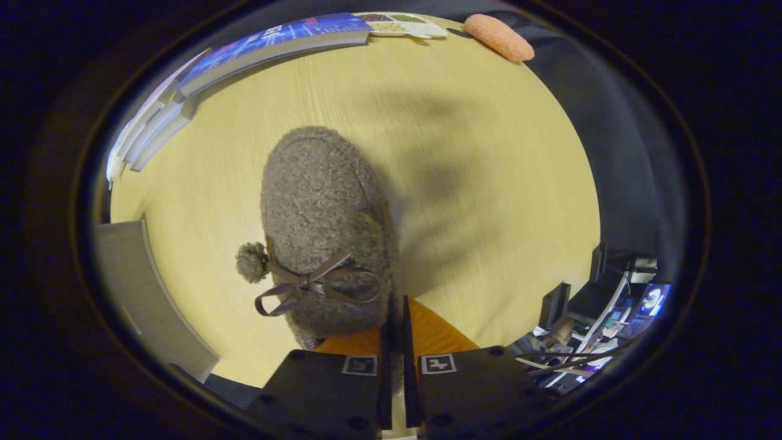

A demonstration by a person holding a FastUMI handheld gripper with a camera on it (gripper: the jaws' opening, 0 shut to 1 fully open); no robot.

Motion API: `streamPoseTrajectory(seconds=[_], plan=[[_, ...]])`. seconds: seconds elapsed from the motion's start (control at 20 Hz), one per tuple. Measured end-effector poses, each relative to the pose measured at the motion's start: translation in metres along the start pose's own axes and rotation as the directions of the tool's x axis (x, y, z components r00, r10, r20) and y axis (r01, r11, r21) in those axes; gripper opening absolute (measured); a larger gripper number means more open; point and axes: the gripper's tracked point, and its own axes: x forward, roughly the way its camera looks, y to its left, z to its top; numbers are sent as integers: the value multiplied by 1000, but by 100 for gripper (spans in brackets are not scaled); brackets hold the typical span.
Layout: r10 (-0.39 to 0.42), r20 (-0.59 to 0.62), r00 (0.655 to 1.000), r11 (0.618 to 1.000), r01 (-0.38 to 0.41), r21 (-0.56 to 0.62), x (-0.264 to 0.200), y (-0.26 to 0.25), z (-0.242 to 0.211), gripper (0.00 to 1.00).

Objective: Open the storage box then place both shoes into the box .Put the left shoe in first, then the right shoe, with the right side of both shoes facing outward in a uniform manner.

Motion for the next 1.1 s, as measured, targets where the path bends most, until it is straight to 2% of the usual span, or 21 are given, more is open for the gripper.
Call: streamPoseTrajectory(seconds=[0.2,0.4,0.7,0.85,1.0,1.1], plan=[[-44,2,999,998,44,-36,-1,0,-1,4],[-58,13,998,998,58,-35,-2,-1,0,4],[-121,7,993,992,121,-22,-19,-2,-11,3],[-201,4,980,979,201,-38,-38,-12,-22,3],[-307,3,952,948,307,-82,-61,-28,-33,4],[-345,10,939,935,344,-86,-78,-32,-38,3]])
